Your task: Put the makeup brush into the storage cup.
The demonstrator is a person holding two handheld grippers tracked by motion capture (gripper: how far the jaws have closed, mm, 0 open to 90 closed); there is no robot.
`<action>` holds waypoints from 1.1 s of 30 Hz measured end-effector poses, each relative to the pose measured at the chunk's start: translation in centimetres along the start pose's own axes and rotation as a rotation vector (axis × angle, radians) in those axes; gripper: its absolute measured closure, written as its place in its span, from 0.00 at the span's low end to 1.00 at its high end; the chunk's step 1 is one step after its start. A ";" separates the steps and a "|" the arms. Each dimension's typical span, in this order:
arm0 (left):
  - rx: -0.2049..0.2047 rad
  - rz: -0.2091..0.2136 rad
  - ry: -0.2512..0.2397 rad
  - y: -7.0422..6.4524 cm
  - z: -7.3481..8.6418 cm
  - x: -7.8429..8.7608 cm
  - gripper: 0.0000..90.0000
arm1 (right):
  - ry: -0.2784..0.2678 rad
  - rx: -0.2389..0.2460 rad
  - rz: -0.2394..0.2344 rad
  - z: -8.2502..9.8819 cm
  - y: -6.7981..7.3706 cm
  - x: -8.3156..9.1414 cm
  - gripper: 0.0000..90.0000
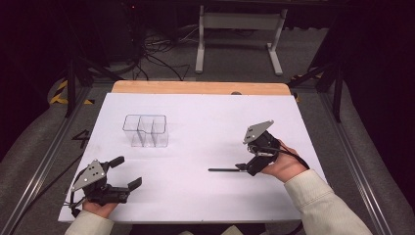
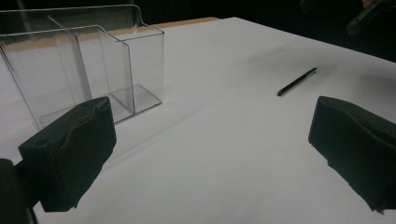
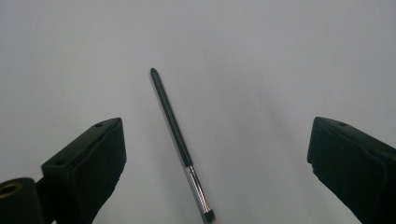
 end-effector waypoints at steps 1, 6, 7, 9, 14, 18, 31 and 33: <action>0.000 -0.002 0.001 0.0 0.0 0.0 0.02 | 0.011 -0.001 -0.003 0.0 0.0 -0.1 0.06; -0.004 -0.004 0.011 0.0 0.0 -0.1 0.02 | 0.058 -0.002 -0.027 0.1 0.0 -0.8 0.08; -0.005 -0.005 0.010 0.0 0.0 -0.1 0.02 | 0.068 -0.003 -0.034 0.1 0.0 -0.9 0.08; -0.013 -0.010 0.007 0.1 0.1 -0.1 0.02 | 0.086 0.002 -0.044 0.2 0.1 -1.2 0.10; -0.014 -0.009 0.010 0.1 0.1 -0.2 0.02 | 0.126 0.008 -0.074 0.2 0.2 -1.9 0.16; -0.008 -0.005 0.007 0.1 0.0 -0.2 0.02 | 0.176 0.027 -0.087 0.3 0.2 -2.4 0.27; -0.014 0.030 -0.018 -0.2 -0.3 -0.2 0.02 | 0.311 0.046 -0.149 0.9 0.0 -4.3 0.50; -0.015 0.031 -0.014 -0.1 -0.4 -0.1 0.02 | 0.316 0.048 -0.145 1.0 -0.1 -4.4 0.51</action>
Point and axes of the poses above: each handheld gripper's, and its own axes: x roughly backward along the jaws, z roughly out of its underside, y roughly to its left, the point moved 3 cm from there along -x, roughly forward along the jaws, and after that the axes turned 9 degrees about -z, right-handed, at the moved point
